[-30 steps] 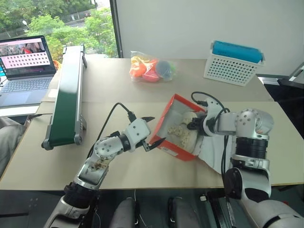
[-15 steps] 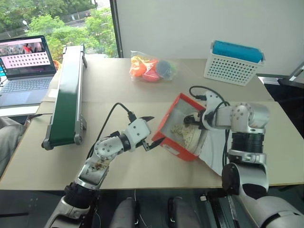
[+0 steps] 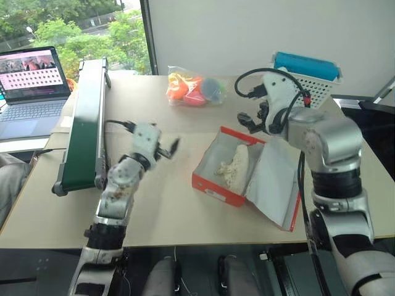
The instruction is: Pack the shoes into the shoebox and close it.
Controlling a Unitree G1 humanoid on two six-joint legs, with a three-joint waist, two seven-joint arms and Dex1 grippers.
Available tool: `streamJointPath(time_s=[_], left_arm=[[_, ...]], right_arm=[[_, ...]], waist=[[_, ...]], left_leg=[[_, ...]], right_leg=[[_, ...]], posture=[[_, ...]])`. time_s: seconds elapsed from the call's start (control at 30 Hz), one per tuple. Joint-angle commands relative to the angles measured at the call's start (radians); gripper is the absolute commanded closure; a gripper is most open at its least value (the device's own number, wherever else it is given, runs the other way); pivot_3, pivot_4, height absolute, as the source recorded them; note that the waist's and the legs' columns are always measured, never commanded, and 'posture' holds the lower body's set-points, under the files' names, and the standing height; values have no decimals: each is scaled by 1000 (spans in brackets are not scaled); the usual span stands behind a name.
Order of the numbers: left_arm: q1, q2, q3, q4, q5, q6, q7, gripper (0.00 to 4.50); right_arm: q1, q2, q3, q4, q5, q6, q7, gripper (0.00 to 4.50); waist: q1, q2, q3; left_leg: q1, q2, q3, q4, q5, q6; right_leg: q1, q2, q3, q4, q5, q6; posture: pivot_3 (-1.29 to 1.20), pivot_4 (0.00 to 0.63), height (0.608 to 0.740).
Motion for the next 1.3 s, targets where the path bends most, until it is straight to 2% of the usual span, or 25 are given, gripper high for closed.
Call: streamJointPath(time_s=[0.03, 0.17, 0.23, 0.33, 0.7, 0.87, 1.0, 1.3], left_arm=[[-42, 37, 156, 64, 13, 61, 177, 0], [-26, 75, 195, 108, 6, 82, 199, 0], [-31, 63, 235, 102, -46, 97, 199, 0], [-28, 82, 223, 104, -50, 124, 180, 0], [-29, 130, 196, 143, -31, 183, 177, 0], [-35, 141, 184, 159, -28, 201, 176, 0], [-39, 140, 177, 166, -29, 201, 177, 0], [-50, 152, 179, 181, -28, 206, 183, 0]], right_arm=[[180, -38, -88, -257, 154, -149, 223, 8], [380, -83, -94, -322, 184, -227, 323, 8], [426, -76, -85, -302, 171, -261, 324, 8], [468, -34, -85, -285, 182, -312, 327, 8], [507, 13, -30, -219, 79, -460, 313, 8], [522, 5, 6, -250, 100, -470, 374, 8], [556, -51, 47, -255, 83, -513, 467, 8], [535, -44, 49, -231, 91, -548, 504, 8]], waist=[[1, 0, 0], [4, -1, 0], [7, -2, -1], [13, -3, -1], [20, -4, -2], [21, -4, -2], [24, -5, -2], [24, -6, -3]], left_leg=[[0, 0, 0, 0, 0, 0], [0, -1, -1, 1, 0, 1], [0, 0, -1, 4, 0, 1], [2, 0, -1, 4, 0, 0], [3, 0, 0, 2, 1, -2], [3, 0, 0, 2, 1, -1], [3, 0, 0, 2, 1, -1], [3, 0, -1, 2, 1, -1]], right_leg=[[0, 0, 0, 0, 0, 0], [1, -1, -1, 0, 0, 1], [2, -2, -1, 0, 1, 1], [3, -1, -1, 0, 1, 1], [2, -1, -1, 1, 1, 0], [2, -1, -1, 1, 1, 0], [3, -1, -1, 1, 1, 0], [3, -1, -1, 0, 1, 0]], posture=[[0, 150, 699], [0, 150, 699], [0, 150, 699], [0, 150, 699], [0, 150, 699], [0, 150, 699], [0, 150, 699], [0, 150, 699]])
